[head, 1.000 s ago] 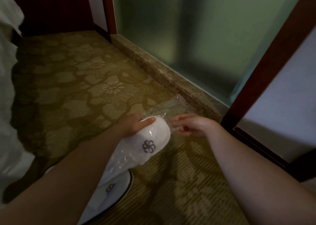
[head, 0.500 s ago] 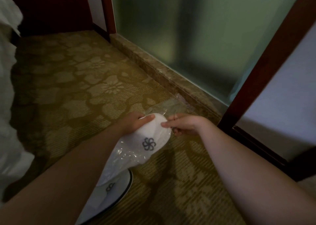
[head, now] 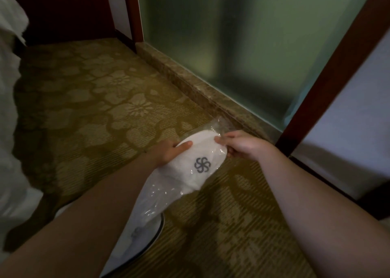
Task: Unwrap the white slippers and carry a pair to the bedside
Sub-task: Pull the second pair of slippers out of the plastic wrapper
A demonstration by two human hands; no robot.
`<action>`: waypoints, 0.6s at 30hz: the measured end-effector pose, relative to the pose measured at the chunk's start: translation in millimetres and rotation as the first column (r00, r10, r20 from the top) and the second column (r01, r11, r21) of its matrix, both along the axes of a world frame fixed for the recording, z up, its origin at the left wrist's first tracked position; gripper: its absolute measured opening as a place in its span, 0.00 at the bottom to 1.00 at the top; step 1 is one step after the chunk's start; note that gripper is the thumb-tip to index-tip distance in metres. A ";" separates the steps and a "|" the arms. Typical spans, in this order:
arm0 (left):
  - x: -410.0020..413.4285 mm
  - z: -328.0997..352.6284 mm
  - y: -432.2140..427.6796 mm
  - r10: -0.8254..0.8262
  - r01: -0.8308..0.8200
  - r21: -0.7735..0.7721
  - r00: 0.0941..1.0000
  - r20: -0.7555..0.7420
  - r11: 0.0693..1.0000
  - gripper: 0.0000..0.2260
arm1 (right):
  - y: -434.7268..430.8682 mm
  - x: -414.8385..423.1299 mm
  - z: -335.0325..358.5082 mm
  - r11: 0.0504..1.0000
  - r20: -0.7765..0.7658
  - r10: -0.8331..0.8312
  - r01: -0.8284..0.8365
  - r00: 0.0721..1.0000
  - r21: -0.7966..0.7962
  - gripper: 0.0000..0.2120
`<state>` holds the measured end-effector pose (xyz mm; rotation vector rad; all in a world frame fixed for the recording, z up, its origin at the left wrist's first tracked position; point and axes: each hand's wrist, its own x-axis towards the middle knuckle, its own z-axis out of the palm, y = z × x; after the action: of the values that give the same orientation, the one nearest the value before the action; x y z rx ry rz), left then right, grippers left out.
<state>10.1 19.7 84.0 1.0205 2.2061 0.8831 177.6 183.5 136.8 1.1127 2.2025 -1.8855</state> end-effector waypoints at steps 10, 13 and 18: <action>-6.3 -7.3 -6.8 0.263 -0.263 -0.021 0.965 0.007 0.965 0.35 | 22.0 8.0 -23.3 0.796 -0.156 -0.605 0.587 0.781 -0.150 0.11; 3.8 4.8 6.8 0.423 -0.484 0.058 0.811 0.404 0.873 0.32 | 17.2 6.0 -22.6 0.743 -0.153 -0.654 0.592 0.741 -0.310 0.07; 12.8 19.2 18.5 0.318 -0.666 0.122 0.500 0.806 0.736 0.26 | 8.5 2.7 -20.3 0.755 -0.112 -0.592 0.501 0.798 -0.423 0.05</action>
<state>22.9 38.2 103.1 0.0094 1.5737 1.7469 180.3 191.9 116.5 1.6546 1.5682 -2.6580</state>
